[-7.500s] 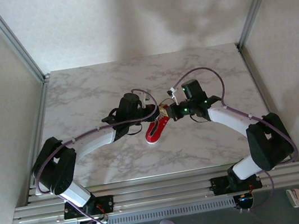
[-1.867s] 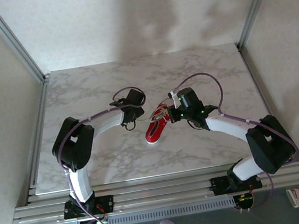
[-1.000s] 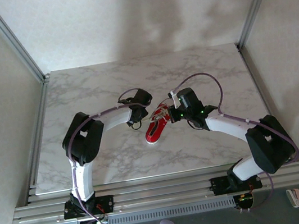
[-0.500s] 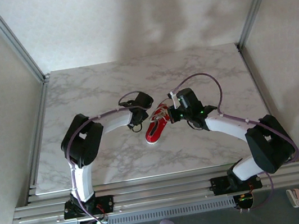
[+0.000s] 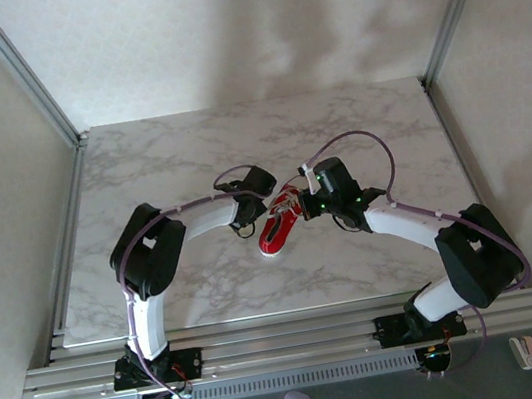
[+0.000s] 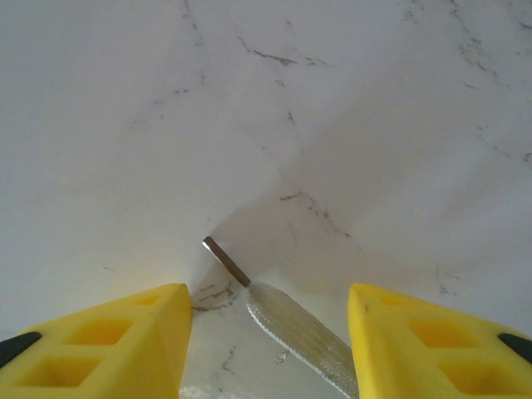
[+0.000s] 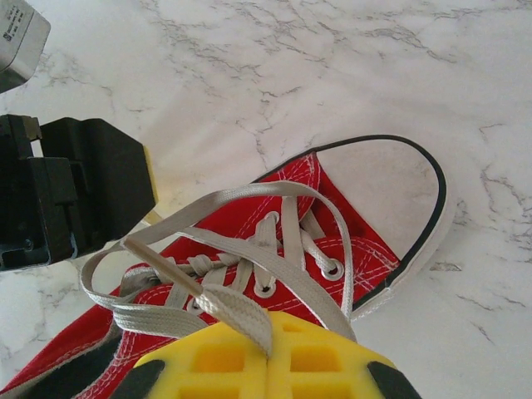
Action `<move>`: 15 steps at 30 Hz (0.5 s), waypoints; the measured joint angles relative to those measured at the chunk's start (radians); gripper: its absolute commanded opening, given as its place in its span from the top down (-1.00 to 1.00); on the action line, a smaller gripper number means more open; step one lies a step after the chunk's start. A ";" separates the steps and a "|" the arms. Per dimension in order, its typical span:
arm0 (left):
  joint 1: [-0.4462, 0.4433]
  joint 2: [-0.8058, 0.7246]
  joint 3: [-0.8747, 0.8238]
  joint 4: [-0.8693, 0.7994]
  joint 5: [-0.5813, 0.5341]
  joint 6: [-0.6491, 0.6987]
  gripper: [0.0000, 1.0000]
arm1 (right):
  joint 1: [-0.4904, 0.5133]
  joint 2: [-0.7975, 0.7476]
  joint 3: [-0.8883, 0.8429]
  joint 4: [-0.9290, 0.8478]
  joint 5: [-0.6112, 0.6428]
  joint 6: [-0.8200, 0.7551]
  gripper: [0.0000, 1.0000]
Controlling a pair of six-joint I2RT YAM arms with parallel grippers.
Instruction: Tie the shoes
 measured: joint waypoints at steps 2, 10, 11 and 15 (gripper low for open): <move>0.000 0.006 0.005 -0.010 -0.009 0.004 0.11 | 0.000 0.000 0.000 -0.002 0.000 0.000 1.00; 0.000 0.027 0.033 -0.070 -0.042 0.036 0.60 | 0.000 0.000 0.000 -0.010 0.001 0.000 1.00; 0.000 0.028 0.035 -0.072 -0.043 0.042 0.65 | 0.000 0.000 0.000 -0.012 0.001 0.000 1.00; 0.005 0.043 0.059 -0.075 -0.050 0.068 0.94 | 0.000 0.000 0.000 -0.020 0.004 0.000 1.00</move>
